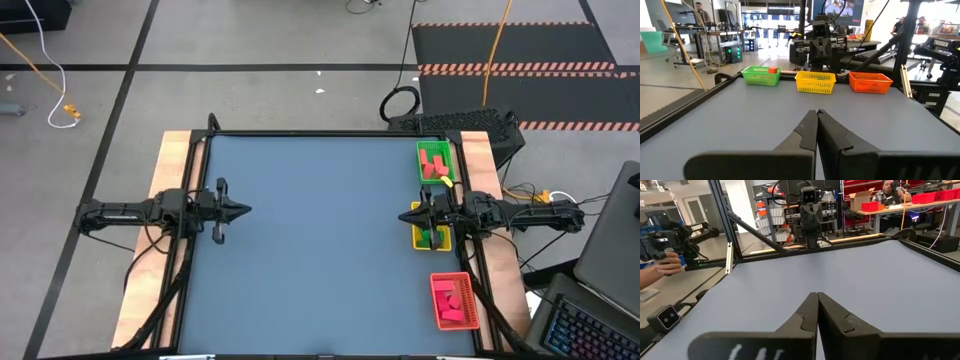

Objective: Sort & place blocks by color
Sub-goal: Return to Home Position

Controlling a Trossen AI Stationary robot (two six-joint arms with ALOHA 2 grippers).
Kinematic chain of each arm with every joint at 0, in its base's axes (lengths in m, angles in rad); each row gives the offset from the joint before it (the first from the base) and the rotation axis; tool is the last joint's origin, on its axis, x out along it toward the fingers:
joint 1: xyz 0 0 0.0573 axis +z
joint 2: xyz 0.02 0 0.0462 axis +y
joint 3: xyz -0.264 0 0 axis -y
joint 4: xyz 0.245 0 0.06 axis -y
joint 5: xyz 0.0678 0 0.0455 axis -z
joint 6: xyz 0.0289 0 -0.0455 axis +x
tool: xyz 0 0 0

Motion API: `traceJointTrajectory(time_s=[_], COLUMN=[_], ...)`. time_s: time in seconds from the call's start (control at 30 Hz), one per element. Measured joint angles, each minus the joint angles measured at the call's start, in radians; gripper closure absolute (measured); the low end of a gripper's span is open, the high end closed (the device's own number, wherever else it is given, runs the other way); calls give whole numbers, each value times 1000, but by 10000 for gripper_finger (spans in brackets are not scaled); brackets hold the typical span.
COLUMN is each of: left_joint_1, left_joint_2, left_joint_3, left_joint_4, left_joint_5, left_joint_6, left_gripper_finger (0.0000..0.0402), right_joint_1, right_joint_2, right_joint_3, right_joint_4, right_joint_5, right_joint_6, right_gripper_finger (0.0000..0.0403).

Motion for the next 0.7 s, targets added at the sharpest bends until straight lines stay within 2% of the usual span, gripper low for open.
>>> traceJointTrajectory(time_s=[0.7], left_joint_1=[0], left_joint_2=[0], left_joint_3=[-2], left_joint_4=[18], left_joint_5=[-1], left_joint_6=[1], left_gripper_finger=[396], right_joint_1=[0], right_joint_2=[0], right_joint_3=[0], right_joint_4=[3], right_joint_5=[0], right_joint_6=[0], right_gripper_finger=[403])
